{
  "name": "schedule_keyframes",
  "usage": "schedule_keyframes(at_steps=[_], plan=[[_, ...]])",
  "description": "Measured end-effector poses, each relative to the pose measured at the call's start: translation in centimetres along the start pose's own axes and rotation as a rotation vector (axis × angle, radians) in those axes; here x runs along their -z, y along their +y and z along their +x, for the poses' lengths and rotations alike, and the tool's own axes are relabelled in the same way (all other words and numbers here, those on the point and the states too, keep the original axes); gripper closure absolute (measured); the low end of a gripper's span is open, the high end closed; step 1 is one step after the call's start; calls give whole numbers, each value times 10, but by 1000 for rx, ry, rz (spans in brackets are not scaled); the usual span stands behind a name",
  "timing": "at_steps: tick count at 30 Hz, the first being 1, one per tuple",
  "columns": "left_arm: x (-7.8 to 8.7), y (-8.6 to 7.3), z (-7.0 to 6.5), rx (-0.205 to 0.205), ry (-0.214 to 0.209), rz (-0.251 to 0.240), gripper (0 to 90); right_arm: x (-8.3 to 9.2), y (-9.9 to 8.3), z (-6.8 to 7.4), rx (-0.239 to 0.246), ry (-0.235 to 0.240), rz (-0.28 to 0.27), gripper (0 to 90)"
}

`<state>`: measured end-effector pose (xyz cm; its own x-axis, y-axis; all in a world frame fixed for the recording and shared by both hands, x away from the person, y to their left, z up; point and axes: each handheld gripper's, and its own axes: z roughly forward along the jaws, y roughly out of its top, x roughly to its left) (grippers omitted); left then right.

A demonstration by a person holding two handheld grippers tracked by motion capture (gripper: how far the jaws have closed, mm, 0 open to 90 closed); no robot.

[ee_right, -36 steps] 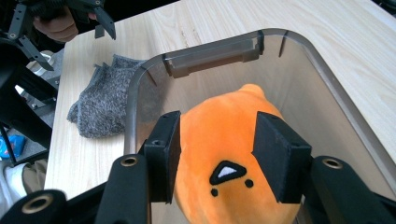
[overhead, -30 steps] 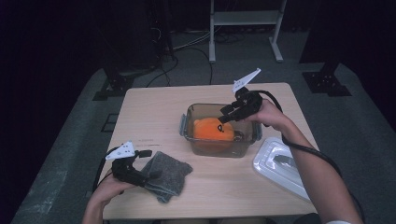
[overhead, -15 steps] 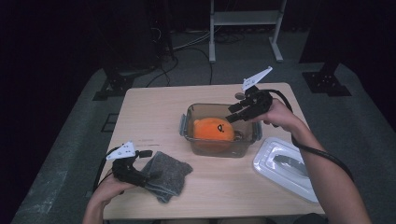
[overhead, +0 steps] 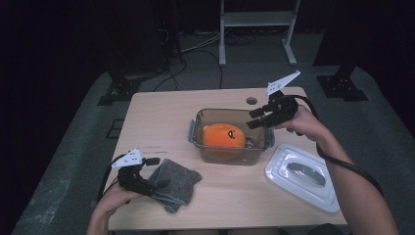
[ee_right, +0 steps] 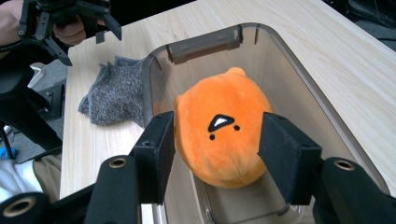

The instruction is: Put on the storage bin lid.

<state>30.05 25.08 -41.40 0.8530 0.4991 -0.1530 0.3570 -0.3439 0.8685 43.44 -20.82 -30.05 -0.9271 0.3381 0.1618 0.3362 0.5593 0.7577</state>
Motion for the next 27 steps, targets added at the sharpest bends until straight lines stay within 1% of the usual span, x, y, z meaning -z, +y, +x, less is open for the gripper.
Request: schedule_keyframes(at_steps=[8,19,23,27], plan=[[0,0,0,1,0,2,44,13,-13,1,-16,-13,-13,436],[-1,0,0,2,-2,5,43,26,-33,1,-45,-25,-31,432],[-1,-1,0,1,-1,5,44,31,-42,1,-56,-32,-31,426],[-2,-1,-1,5,-3,5,44,37,-51,2,-71,-37,-45,421]])
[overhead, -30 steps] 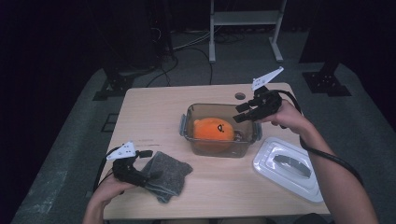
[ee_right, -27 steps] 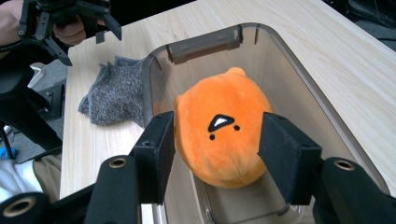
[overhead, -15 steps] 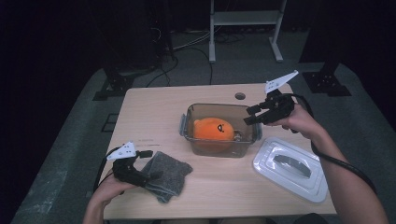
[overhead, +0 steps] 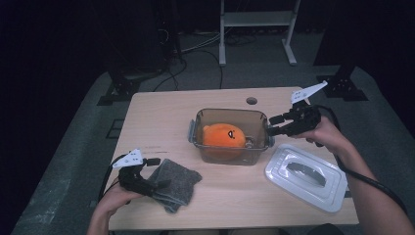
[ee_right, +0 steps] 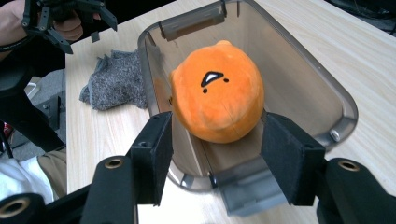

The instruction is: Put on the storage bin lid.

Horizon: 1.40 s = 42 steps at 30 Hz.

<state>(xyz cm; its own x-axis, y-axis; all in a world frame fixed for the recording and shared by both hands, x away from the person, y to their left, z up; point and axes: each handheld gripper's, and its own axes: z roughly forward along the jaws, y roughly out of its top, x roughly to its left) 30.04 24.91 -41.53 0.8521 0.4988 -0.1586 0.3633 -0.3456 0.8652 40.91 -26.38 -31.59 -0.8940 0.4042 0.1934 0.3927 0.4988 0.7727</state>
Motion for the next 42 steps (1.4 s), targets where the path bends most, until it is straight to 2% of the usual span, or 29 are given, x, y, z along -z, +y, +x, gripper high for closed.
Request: schedule_keyframes(at_steps=[23,32,42], plan=[[-2,-1,-1,-3,0,13,39,16,-63,2,-97,-29,-36,342],[-4,-2,-1,1,-2,16,39,11,-90,2,-142,-26,-47,311],[-4,-2,-2,1,-1,16,39,9,-108,4,-165,-31,-52,295]])
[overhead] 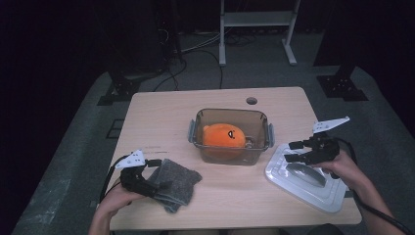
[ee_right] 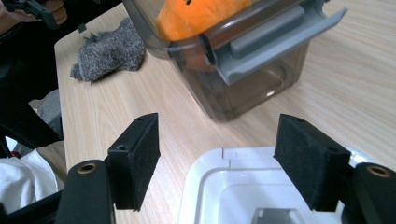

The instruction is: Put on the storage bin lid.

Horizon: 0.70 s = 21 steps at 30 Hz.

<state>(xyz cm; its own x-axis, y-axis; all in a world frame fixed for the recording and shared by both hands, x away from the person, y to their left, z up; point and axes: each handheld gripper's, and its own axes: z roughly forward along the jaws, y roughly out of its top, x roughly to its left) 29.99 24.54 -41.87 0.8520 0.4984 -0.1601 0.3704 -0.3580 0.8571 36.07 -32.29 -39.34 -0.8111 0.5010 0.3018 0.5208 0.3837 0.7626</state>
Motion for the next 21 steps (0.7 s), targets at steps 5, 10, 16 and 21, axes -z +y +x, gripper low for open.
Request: schedule_keyframes(at_steps=[5,10,16,21], plan=[[-1,-1,0,-2,-2,3,39,2,-8,0,-13,-1,-19,288],[-2,-1,0,1,-3,4,39,3,-16,-1,-28,-2,-27,284],[-2,-2,1,1,-3,12,39,2,-27,-1,-47,-1,-29,274],[-3,-1,0,0,-4,15,39,-1,-34,2,-50,5,-22,270]])
